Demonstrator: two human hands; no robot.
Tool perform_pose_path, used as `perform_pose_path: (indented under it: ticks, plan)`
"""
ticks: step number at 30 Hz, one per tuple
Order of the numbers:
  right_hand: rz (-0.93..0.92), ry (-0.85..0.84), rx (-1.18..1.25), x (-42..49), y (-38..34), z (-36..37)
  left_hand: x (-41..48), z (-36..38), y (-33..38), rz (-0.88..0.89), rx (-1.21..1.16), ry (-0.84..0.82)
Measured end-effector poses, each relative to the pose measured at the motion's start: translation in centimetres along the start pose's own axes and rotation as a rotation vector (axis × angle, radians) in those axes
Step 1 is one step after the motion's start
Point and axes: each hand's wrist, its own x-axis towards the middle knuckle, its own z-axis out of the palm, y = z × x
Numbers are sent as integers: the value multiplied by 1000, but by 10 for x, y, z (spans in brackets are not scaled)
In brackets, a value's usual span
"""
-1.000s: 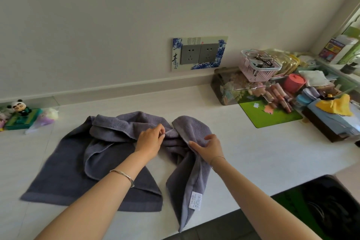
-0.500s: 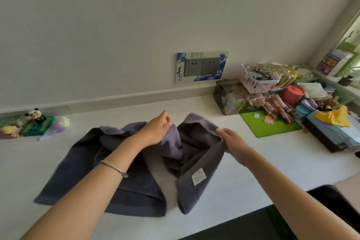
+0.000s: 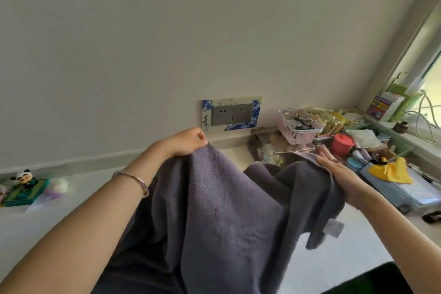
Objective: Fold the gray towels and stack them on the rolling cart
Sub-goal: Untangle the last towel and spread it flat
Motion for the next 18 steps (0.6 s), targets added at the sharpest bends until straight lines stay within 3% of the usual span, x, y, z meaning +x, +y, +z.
perform_pose_path:
  ticks: [3, 6, 8, 12, 16, 18]
  plan:
    - [32, 217, -280, 19, 53, -3, 29, 67, -36, -113, 110, 106]
    - [135, 361, -568, 39, 104, -15, 42, 130, -60, -218, 392, 113]
    - [158, 344, -672, 48, 125, -18, 47, 165, -59, -143, 517, 41]
    - [117, 209, -870, 61, 141, -17, 58, 219, -37, 9, 489, -147]
    - [87, 137, -1164, 73, 165, -20, 70, 265, -35, -56, 523, -294]
    - [-79, 135, -1360, 75, 180, -25, 69, 279, -42, -92, 553, -301]
